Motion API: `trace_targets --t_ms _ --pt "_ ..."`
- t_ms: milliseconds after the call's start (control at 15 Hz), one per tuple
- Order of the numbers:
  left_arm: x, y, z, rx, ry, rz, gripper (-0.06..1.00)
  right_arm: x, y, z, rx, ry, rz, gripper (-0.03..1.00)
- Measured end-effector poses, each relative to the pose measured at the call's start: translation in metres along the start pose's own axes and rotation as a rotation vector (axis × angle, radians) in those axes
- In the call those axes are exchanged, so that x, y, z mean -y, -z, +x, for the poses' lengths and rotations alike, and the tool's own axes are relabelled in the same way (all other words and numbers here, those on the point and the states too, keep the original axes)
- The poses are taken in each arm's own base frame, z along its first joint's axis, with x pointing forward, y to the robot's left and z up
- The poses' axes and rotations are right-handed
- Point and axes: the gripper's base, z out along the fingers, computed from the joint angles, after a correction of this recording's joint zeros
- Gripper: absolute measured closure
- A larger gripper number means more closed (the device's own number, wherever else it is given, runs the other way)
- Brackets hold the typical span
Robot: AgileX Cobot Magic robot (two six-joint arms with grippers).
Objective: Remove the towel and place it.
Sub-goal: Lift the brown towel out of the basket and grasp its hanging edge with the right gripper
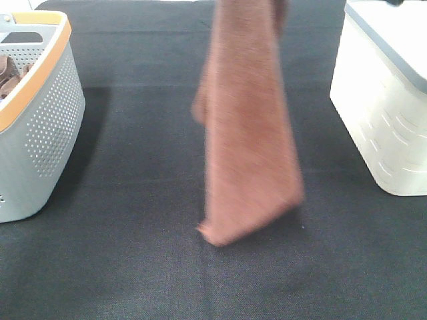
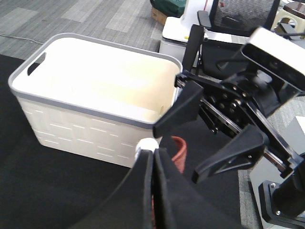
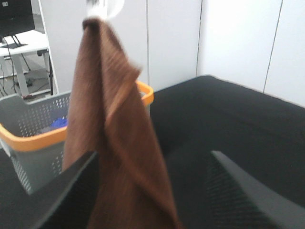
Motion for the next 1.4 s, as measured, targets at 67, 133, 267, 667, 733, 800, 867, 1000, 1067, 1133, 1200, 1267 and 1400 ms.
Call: trace_targets --t_ms 67,133,267,667,733,800,867,1000,1067,1133,1200,1267,1400 --pt "0.003 -0.002 0.000 -0.002 -0.004 0.009 0.94 0.001 0.000 -0.007 0.019 0.011 0.001 0.35" --pt "0.007 -0.005 -0.001 -0.003 -0.007 0.021 0.94 -0.002 0.000 -0.014 0.040 0.025 -0.025 0.35" --pt "0.009 -0.006 -0.002 0.008 -0.002 0.038 0.94 -0.006 0.000 -0.015 0.051 0.027 -0.074 0.35" --pt "0.013 -0.006 -0.006 0.045 -0.018 0.081 0.94 -0.013 0.001 -0.017 0.073 0.044 -0.150 0.35" --pt "0.013 -0.006 -0.006 0.045 -0.018 0.081 0.94 -0.013 0.001 -0.017 0.073 0.044 -0.150 0.35" --pt "0.014 -0.005 -0.006 0.054 -0.013 0.092 0.94 -0.013 0.001 -0.018 0.079 0.040 -0.149 0.35" --pt "0.015 -0.005 -0.008 0.068 -0.004 0.109 0.94 -0.013 0.001 -0.019 0.090 0.031 -0.145 0.35" --pt "0.016 -0.005 -0.008 0.076 0.000 0.119 0.94 -0.012 0.001 -0.020 0.101 0.023 -0.143 0.35" --pt "0.016 -0.005 -0.008 0.076 0.000 0.119 0.94 -0.011 0.001 -0.020 0.101 0.021 -0.133 0.35" --pt "0.016 -0.005 -0.008 0.076 0.000 0.119 0.94 -0.009 0.000 -0.018 0.095 0.014 -0.117 0.35" --pt "0.017 -0.005 -0.009 0.081 0.002 0.125 0.94 -0.004 -0.004 -0.014 0.084 -0.006 -0.107 0.35" --pt "0.018 -0.005 -0.009 0.087 0.003 0.133 0.94 0.000 -0.008 -0.009 0.070 -0.025 -0.106 0.36" --pt "0.019 -0.005 -0.011 0.099 0.010 0.147 0.94 0.009 -0.016 0.001 0.043 -0.032 -0.105 0.41"
